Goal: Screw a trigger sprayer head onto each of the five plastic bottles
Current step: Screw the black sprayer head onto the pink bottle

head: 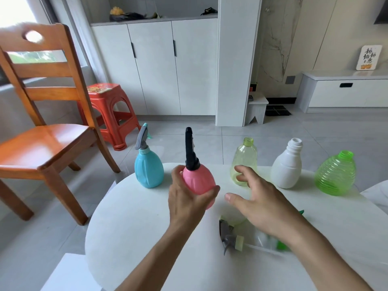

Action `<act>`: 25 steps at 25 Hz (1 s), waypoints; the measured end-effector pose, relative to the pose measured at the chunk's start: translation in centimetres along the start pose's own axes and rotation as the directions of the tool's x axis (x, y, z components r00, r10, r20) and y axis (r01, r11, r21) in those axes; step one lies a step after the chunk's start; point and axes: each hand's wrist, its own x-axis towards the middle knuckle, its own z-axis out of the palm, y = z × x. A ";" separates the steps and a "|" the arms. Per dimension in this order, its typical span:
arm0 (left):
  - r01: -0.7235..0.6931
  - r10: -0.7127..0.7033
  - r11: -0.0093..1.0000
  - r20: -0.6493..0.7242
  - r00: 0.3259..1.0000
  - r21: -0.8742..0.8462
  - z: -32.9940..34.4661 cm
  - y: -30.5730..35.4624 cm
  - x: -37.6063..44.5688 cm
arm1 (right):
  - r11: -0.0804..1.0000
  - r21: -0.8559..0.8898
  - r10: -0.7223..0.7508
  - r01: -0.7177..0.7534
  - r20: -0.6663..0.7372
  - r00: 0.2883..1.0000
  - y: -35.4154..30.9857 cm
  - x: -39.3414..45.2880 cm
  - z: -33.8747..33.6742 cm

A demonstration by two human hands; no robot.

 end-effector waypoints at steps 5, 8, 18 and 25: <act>-0.034 0.027 0.988 0.048 0.998 0.149 4.0 -2.3 5.7 | 0.967 -0.247 -0.071 0.060 -0.036 0.997 -0.5 -1.6 -0.9; -0.007 0.004 0.993 0.026 1.000 0.115 4.9 -3.8 8.0 | 0.937 -0.338 -0.104 0.093 -0.017 0.994 -0.3 -2.1 -0.8; 0.133 -0.123 0.989 0.147 0.981 -0.063 4.2 -6.4 8.9 | 0.917 -0.386 -0.065 0.099 0.100 0.993 0.9 -1.7 -1.0; 0.321 -0.324 0.945 0.264 0.908 0.056 -0.1 -6.9 1.1 | 0.922 -0.380 -0.004 0.069 0.170 0.985 4.7 -0.2 -0.2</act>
